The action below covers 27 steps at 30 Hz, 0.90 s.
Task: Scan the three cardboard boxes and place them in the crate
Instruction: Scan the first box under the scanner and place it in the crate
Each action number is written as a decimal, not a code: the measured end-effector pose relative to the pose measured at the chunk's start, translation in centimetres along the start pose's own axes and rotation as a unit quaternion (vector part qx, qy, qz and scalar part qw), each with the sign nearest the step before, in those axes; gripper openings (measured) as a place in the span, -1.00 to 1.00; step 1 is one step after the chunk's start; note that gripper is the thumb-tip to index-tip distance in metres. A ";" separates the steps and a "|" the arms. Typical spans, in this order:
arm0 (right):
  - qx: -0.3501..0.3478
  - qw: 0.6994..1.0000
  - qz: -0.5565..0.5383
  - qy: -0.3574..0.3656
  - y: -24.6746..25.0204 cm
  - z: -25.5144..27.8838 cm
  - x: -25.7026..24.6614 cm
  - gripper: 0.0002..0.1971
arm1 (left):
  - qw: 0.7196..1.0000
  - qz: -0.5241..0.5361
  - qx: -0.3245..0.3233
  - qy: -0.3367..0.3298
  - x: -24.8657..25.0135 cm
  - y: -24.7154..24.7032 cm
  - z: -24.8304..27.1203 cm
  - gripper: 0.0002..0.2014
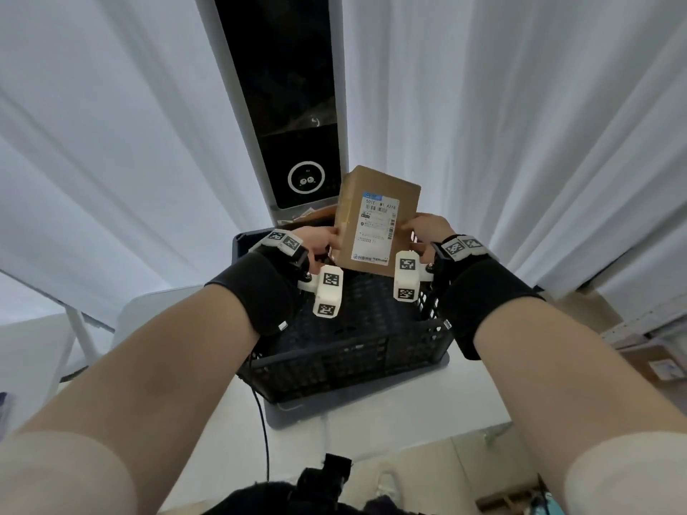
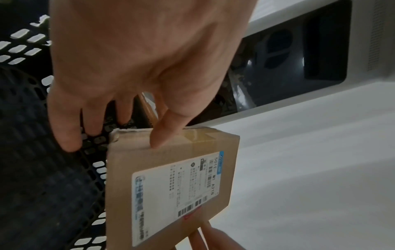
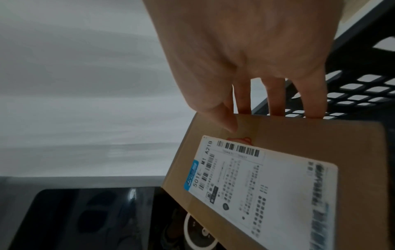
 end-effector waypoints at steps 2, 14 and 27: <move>0.008 1.000 0.024 -0.014 0.6 -1.0 1.0 -0.90 | 0.999 -0.030 0.023 0.011 -0.8 -0.2 -2.1 -0.53; -0.014 0.994 0.103 -0.044 1.8 -7.0 5.9 -0.83 | 0.994 0.090 -0.026 0.050 -2.3 -5.2 -6.2 -0.30; -0.031 0.972 0.231 -0.036 1.5 -14.0 9.7 -0.59 | 0.990 0.097 -0.016 0.097 -4.4 -7.3 -12.7 -0.31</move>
Point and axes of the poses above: each hand's wrist, its own z-axis away from the middle knuckle, its own y-axis out of the back of the hand, x = y × z, the point moved 6 cm from there along -z, towards the middle knuckle, and after that the axes turned 13 degrees about -z, right-handed, at the moved point
